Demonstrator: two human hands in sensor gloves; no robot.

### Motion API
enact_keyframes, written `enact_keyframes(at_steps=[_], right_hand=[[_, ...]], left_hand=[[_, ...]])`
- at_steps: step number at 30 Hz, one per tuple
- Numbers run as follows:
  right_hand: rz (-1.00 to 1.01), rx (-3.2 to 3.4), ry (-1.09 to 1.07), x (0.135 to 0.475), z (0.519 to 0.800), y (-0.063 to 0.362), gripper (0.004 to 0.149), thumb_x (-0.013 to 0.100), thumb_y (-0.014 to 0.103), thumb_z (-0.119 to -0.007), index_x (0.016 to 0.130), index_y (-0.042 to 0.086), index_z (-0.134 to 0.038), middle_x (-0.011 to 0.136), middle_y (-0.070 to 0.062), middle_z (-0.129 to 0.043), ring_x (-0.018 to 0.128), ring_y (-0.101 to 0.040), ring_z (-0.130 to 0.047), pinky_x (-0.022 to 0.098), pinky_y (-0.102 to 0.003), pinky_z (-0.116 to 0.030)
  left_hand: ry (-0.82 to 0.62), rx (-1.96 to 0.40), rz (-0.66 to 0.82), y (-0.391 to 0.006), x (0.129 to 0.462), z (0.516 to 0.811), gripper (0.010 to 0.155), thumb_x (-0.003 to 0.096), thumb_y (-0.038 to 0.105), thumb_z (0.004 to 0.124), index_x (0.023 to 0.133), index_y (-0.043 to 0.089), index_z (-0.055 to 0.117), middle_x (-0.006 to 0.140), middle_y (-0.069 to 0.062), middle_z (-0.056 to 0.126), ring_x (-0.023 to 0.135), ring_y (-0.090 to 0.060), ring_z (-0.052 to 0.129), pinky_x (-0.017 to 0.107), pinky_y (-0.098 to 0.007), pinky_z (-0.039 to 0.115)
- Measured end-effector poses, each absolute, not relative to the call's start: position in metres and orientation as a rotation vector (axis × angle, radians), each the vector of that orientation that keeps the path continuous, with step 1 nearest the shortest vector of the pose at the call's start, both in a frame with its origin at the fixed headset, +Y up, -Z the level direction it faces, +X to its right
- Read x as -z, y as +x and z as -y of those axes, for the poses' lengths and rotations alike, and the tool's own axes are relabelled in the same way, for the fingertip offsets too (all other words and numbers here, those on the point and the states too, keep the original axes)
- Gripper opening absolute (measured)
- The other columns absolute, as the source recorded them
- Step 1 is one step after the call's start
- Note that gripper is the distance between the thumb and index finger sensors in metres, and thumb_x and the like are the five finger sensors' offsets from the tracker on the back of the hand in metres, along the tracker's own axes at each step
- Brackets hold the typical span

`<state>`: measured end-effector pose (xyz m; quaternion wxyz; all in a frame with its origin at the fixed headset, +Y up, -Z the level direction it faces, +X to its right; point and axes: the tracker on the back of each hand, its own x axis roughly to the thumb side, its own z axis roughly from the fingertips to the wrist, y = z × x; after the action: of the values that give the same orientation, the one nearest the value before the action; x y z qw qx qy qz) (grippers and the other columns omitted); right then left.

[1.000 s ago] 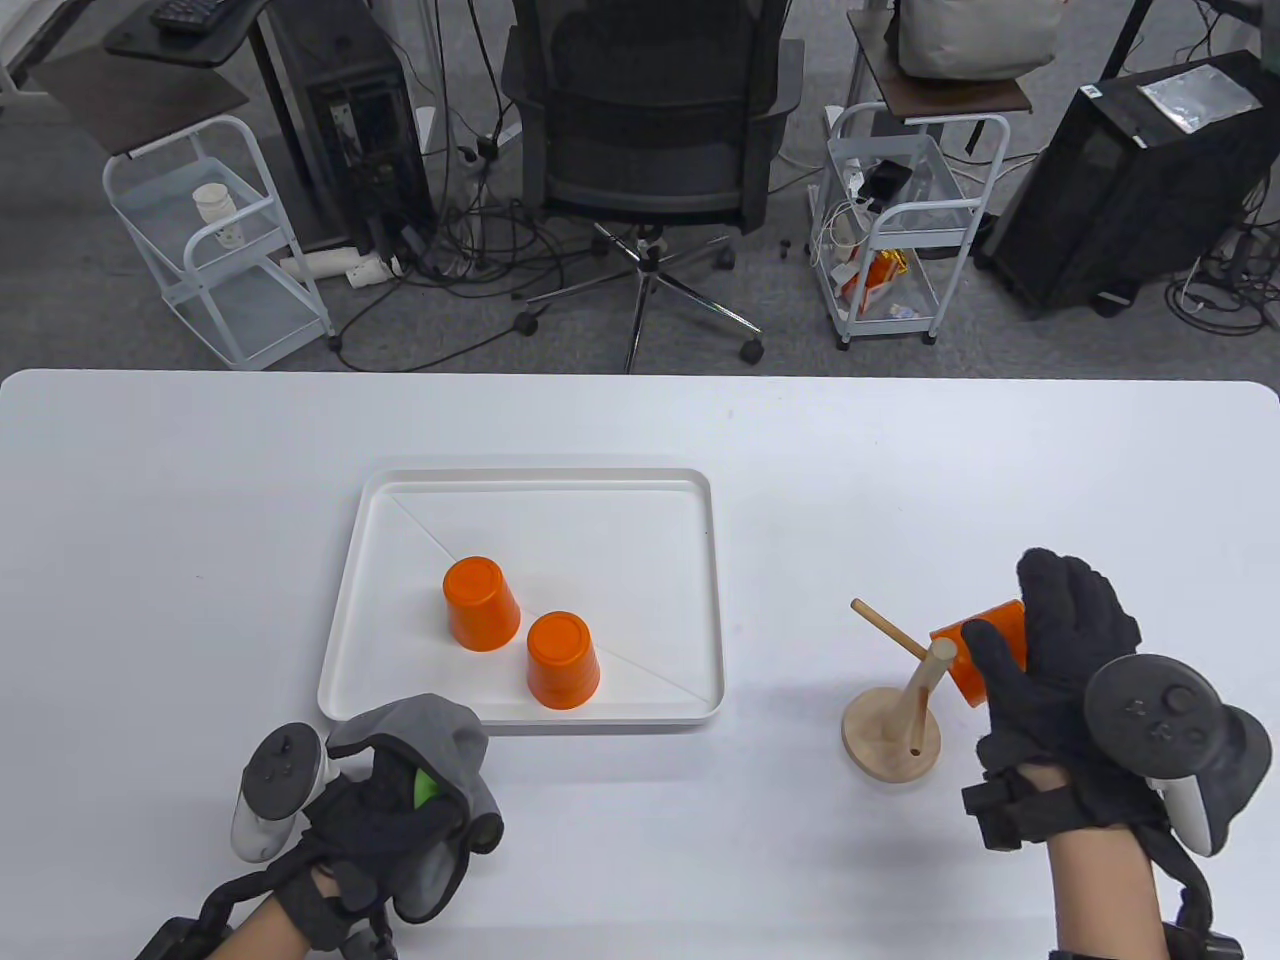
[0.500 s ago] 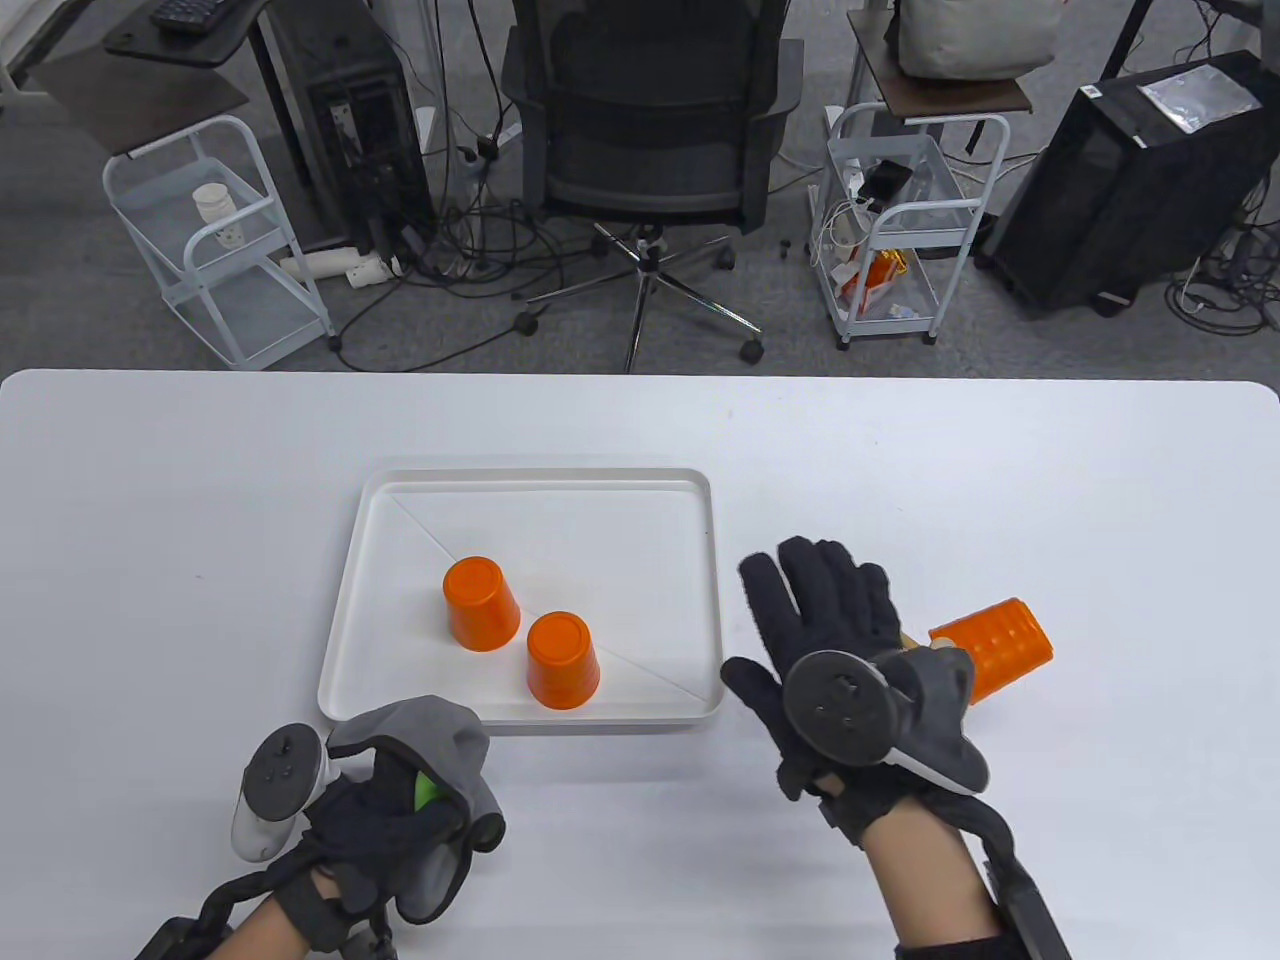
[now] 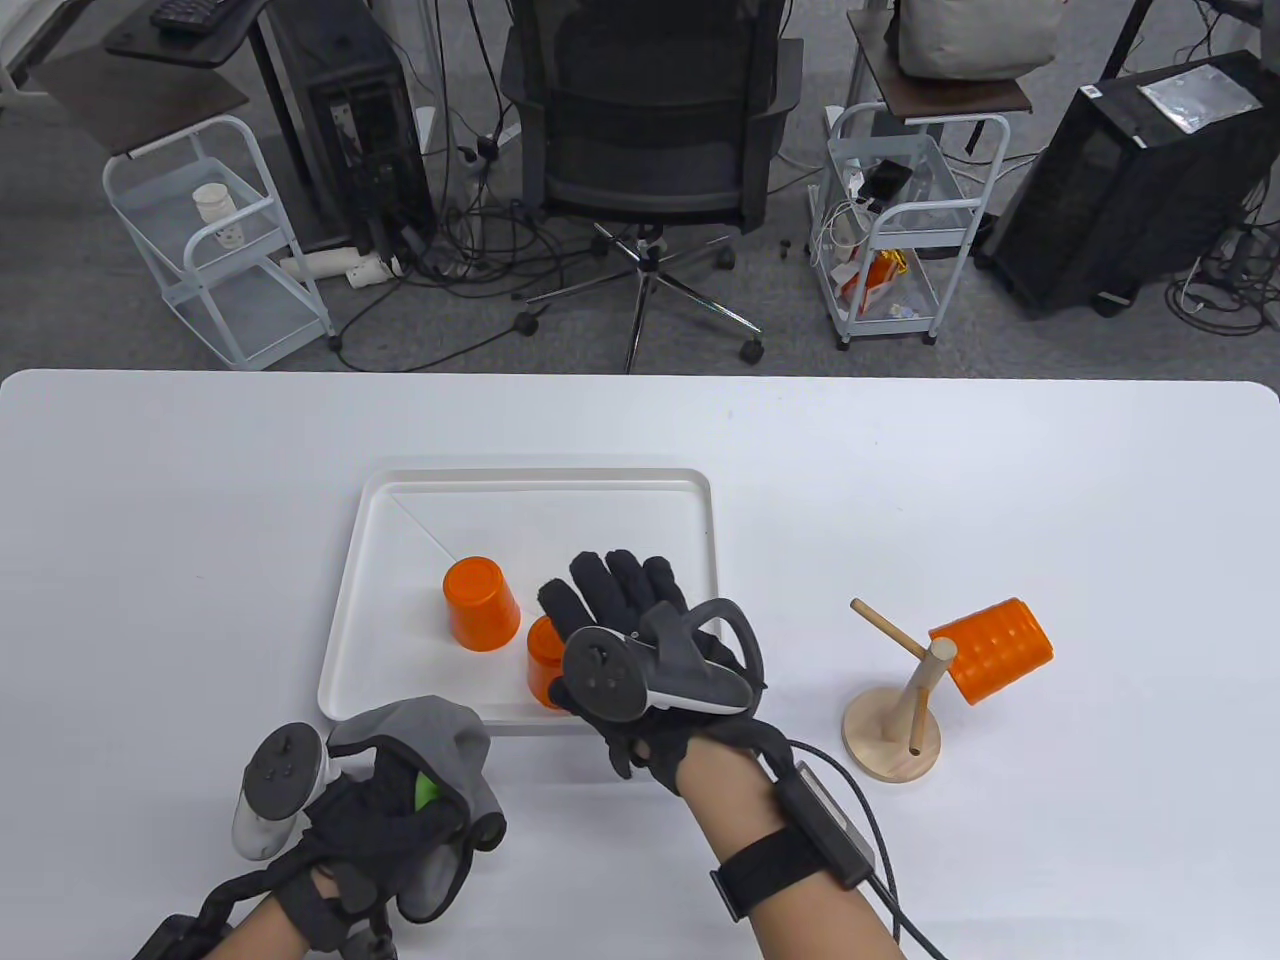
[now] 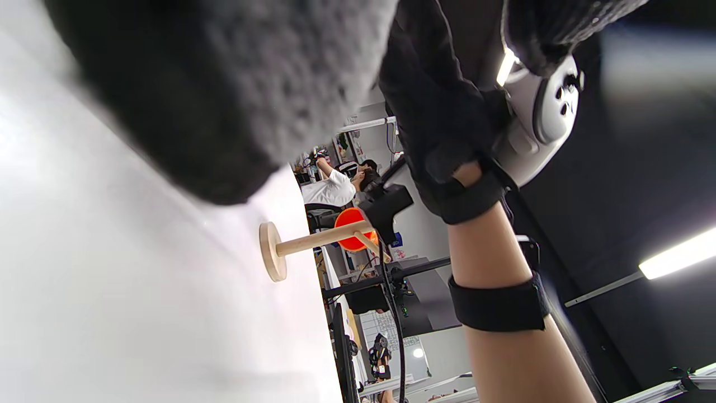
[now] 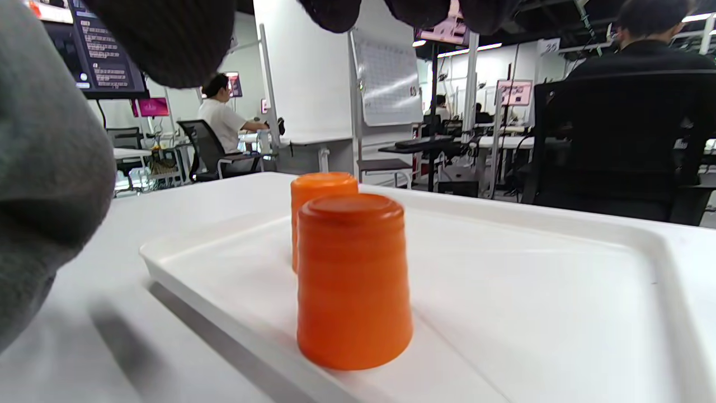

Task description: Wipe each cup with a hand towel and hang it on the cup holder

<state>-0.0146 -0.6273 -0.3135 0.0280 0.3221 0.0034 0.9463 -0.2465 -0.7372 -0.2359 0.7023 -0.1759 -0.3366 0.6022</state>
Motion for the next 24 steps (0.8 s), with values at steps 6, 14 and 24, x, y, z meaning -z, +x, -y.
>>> enact_keyframes(at_steps=[6,14,24], right_hand=[[-0.175,-2.926,1.005,0.333,0.652,-0.039,0.077,0.049,0.055,-0.071,0.111,0.028,-0.032,0.121,-0.021,-0.026,0.103,-0.059,-0.039,0.074,-0.070,-0.030],[-0.299,-2.940,0.976,0.348,0.681,-0.054,0.074,0.050,0.054,-0.071,0.110,0.032,-0.034,0.121,-0.020,-0.027,0.102,-0.060,-0.043,0.074,-0.071,-0.032],[-0.282,-2.953,0.936,0.351,0.703,-0.054,0.068,0.051,0.047,-0.071,0.108,0.034,-0.038,0.119,-0.019,-0.028,0.098,-0.059,-0.051,0.073,-0.072,-0.038]], left_hand=[[-0.392,-1.343,0.751,-0.247,0.236,0.737,0.087,0.0476,0.068,0.066,0.098,0.041,0.001,0.113,-0.005,0.017,0.076,-0.025,0.086,0.064,-0.057,0.070],[-0.393,-1.348,0.750,-0.247,0.237,0.737,0.087,0.0476,0.068,0.066,0.098,0.042,0.001,0.113,-0.005,0.017,0.076,-0.025,0.086,0.064,-0.058,0.070],[-0.393,-1.348,0.752,-0.247,0.237,0.737,0.086,0.0477,0.068,0.066,0.098,0.042,0.001,0.113,-0.005,0.017,0.076,-0.025,0.086,0.064,-0.058,0.070]])
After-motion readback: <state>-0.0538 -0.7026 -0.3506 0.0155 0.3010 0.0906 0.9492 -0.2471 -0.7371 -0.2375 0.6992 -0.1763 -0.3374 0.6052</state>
